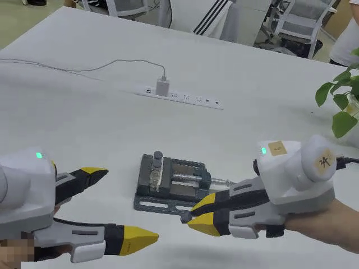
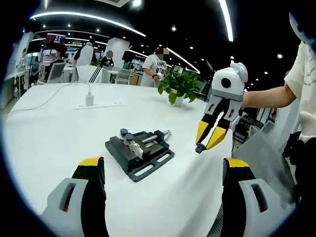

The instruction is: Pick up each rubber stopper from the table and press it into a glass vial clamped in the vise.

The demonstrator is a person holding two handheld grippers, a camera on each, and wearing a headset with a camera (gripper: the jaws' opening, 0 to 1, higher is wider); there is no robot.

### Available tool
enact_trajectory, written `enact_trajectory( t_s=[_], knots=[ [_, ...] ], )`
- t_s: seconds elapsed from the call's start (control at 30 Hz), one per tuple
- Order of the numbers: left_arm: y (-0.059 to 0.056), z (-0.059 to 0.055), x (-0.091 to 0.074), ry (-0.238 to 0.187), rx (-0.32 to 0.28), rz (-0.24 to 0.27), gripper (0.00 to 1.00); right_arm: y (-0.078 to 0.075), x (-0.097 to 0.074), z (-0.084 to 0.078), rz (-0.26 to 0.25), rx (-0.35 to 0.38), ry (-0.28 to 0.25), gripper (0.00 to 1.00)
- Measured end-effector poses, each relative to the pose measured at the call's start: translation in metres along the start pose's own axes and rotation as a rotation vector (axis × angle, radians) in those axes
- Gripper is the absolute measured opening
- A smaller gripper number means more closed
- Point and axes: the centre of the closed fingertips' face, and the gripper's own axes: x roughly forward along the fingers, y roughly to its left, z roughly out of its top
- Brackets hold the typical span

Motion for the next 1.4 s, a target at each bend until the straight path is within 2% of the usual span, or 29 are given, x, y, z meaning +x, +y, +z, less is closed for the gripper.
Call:
enact_trajectory(
  t_s=[0.03, 0.1, 0.13, 0.33, 0.5, 0.67, 0.8, 0.97, 1.03, 1.13, 1.27, 1.33, 1.4],
  knots=[
    [0.0, 0.0, -0.001, 0.004, 0.014, 0.007, 0.99, -0.001, 0.001, 0.002, 0.002, -0.008, 0.002, 0.05],
    [0.002, -0.002, -0.004, 0.021, 0.082, 0.034, 0.99, -0.003, 0.003, 0.003, 0.008, -0.026, 0.024, 0.05],
    [0.001, -0.005, -0.005, 0.042, 0.1, 0.044, 0.99, -0.004, 0.003, 0.003, 0.014, -0.047, 0.044, 0.05],
    [0.003, -0.013, -0.009, 0.085, 0.176, 0.07, 0.99, -0.015, 0.006, 0.005, 0.024, -0.137, 0.121, 0.05],
    [0.005, -0.014, -0.009, 0.077, 0.166, 0.082, 0.99, -0.031, 0.007, 0.011, 0.029, -0.177, 0.166, 0.05],
    [0.007, -0.02, -0.008, 0.095, 0.184, 0.093, 0.99, -0.047, 0.008, 0.017, 0.037, -0.229, 0.229, 0.05],
    [0.008, -0.027, -0.007, 0.121, 0.203, 0.101, 0.99, -0.062, 0.009, 0.018, 0.044, -0.296, 0.318, 0.05],
    [0.008, -0.029, -0.008, 0.135, 0.211, 0.108, 0.99, -0.073, 0.017, 0.025, 0.055, -0.36, 0.373, 0.05],
    [0.007, -0.03, -0.008, 0.136, 0.205, 0.111, 0.99, -0.079, 0.021, 0.027, 0.054, -0.407, 0.411, 0.05],
    [0.004, -0.034, -0.009, 0.142, 0.193, 0.105, 0.99, -0.087, 0.027, 0.024, 0.065, -0.499, 0.498, 0.05],
    [0.0, -0.043, -0.009, 0.169, 0.199, 0.102, 0.97, -0.09, 0.035, 0.029, 0.075, -0.53, 0.51, 0.05],
    [-0.003, -0.042, -0.008, 0.147, 0.173, 0.091, 0.98, -0.091, 0.037, 0.029, 0.085, -0.542, 0.525, 0.05],
    [-0.003, -0.042, -0.008, 0.148, 0.171, 0.095, 0.98, -0.092, 0.038, 0.026, 0.096, -0.558, 0.557, 0.05]
  ],
)
